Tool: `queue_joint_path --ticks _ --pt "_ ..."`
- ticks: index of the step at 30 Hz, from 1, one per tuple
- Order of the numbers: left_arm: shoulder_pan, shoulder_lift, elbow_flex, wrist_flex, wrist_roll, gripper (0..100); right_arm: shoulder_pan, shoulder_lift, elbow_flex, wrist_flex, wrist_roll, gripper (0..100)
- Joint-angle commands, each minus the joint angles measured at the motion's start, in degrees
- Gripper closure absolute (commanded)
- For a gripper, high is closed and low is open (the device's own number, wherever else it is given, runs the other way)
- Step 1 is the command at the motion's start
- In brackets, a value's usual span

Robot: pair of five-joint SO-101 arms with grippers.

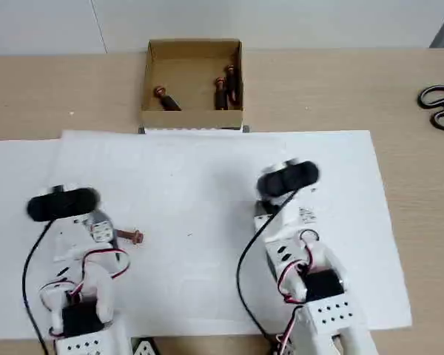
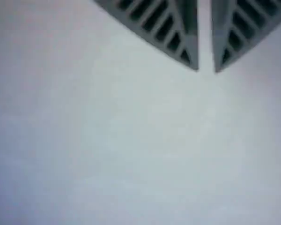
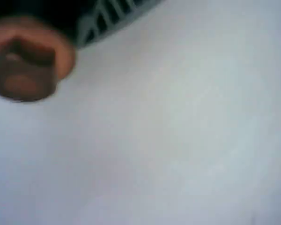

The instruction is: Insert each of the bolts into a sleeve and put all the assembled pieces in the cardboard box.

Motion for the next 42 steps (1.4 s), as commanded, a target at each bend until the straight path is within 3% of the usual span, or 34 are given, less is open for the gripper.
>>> queue_joint_path --ticks 1,6,13,20,30,38,42 --pt "-2.90 -0.62 -0.13 -0.79 -0.70 99 1.71 5.32 -16.62 2.33 -5.27 99.7" --pt "-3.16 -0.62 0.13 -0.62 -0.62 99 1.54 27.74 -39.30 6.99 -7.47 99.7" --pt "-3.25 -0.62 0.22 -0.53 -0.62 99 1.36 58.95 -67.16 6.64 -7.03 99.7" --pt "-3.16 -0.62 0.04 -0.53 -0.79 99 0.66 89.45 -103.82 7.08 -6.33 99.7" --pt "-3.16 -0.62 -1.98 4.48 -0.62 99 -3.74 122.77 -152.62 6.55 -5.10 99.6" --pt "-3.25 -0.62 -2.95 5.01 -0.97 99 -3.47 143.96 -175.38 7.08 -5.01 99.4" --pt "-3.25 -0.62 -2.95 5.01 -0.97 99 -2.86 147.65 -177.23 8.57 -2.90 93.6"
